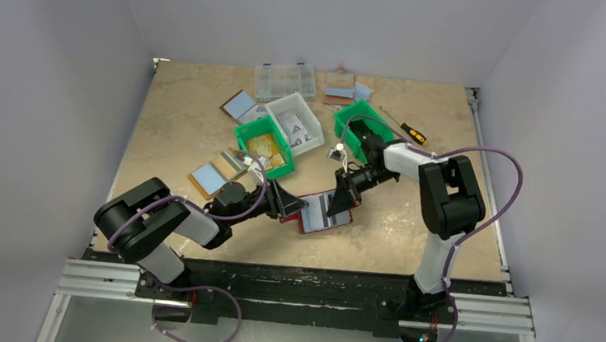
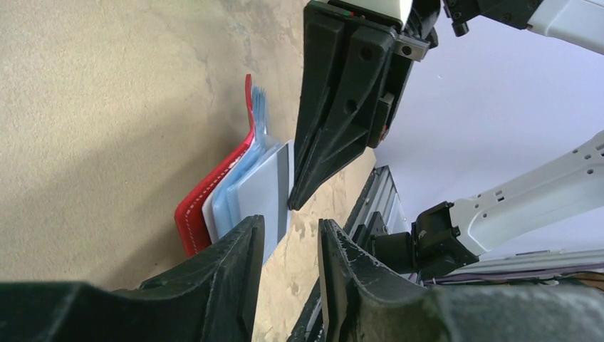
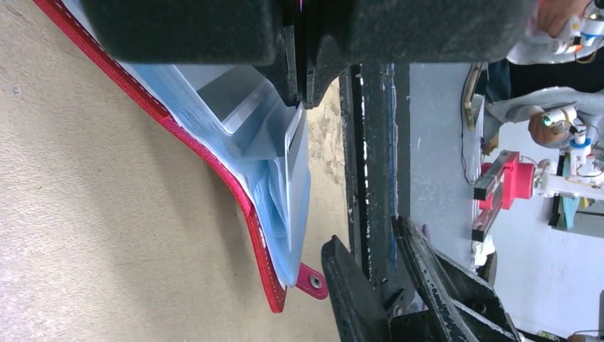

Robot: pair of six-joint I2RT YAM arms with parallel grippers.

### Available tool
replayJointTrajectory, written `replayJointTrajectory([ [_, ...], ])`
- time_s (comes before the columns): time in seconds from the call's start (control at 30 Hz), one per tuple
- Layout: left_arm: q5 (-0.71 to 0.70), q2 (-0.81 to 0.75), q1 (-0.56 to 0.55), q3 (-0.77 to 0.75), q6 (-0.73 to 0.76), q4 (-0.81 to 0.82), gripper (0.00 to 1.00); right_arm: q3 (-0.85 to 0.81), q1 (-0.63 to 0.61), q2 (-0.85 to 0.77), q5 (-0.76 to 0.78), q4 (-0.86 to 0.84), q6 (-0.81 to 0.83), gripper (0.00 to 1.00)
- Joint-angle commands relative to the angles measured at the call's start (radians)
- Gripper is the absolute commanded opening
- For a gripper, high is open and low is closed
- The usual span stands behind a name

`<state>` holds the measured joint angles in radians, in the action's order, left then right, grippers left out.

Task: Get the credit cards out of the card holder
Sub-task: Remove the credit card from the card holder.

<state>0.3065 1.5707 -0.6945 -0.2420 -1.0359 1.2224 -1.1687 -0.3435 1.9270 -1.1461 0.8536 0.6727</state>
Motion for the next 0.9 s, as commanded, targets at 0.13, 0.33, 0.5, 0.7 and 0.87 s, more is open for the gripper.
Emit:
replayJointTrajectory([
  [0.13, -0.008, -0.051, 0.004, -0.052, 0.077, -0.128, 0.4, -0.051, 0.004, -0.042, -0.08, 0.101, 0.123, 0.0],
  [0.33, 0.008, -0.04, 0.004, -0.066, 0.08, -0.141, 0.42, -0.055, 0.004, -0.043, -0.093, 0.124, 0.147, 0.0],
  [0.5, 0.042, -0.015, 0.005, -0.079, 0.065, -0.106, 0.42, -0.06, 0.003, -0.04, -0.105, 0.147, 0.169, 0.0],
  [0.7, 0.087, 0.043, 0.005, -0.089, 0.027, -0.006, 0.39, -0.067, 0.004, -0.028, -0.113, 0.169, 0.188, 0.0],
  [0.87, 0.094, 0.065, 0.005, -0.085, 0.012, 0.034, 0.16, -0.067, 0.004, -0.024, -0.104, 0.157, 0.175, 0.0],
])
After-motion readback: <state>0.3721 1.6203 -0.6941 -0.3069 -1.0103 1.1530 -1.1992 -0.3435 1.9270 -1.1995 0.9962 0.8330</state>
